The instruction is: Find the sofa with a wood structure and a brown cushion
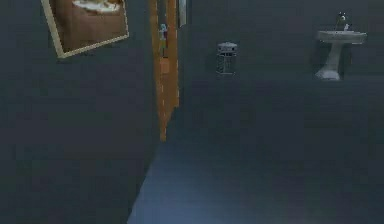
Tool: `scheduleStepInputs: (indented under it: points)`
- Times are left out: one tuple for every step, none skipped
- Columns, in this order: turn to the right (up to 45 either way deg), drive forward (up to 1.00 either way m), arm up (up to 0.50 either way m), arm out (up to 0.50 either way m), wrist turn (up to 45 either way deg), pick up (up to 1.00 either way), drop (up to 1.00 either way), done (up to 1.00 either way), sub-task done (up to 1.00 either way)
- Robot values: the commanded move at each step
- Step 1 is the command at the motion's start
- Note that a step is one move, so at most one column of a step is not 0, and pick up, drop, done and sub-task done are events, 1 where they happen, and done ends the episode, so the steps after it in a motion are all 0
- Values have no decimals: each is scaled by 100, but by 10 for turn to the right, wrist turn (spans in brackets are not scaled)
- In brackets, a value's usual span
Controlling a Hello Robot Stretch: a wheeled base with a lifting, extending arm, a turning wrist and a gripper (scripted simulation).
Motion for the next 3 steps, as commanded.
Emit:
scheduleStepInputs:
  points:
    - [0,100,0,0,0,0,0,0,0]
    - [0,100,0,0,0,0,0,0,0]
    - [-60,0,0,0,0,0,0,0,0]
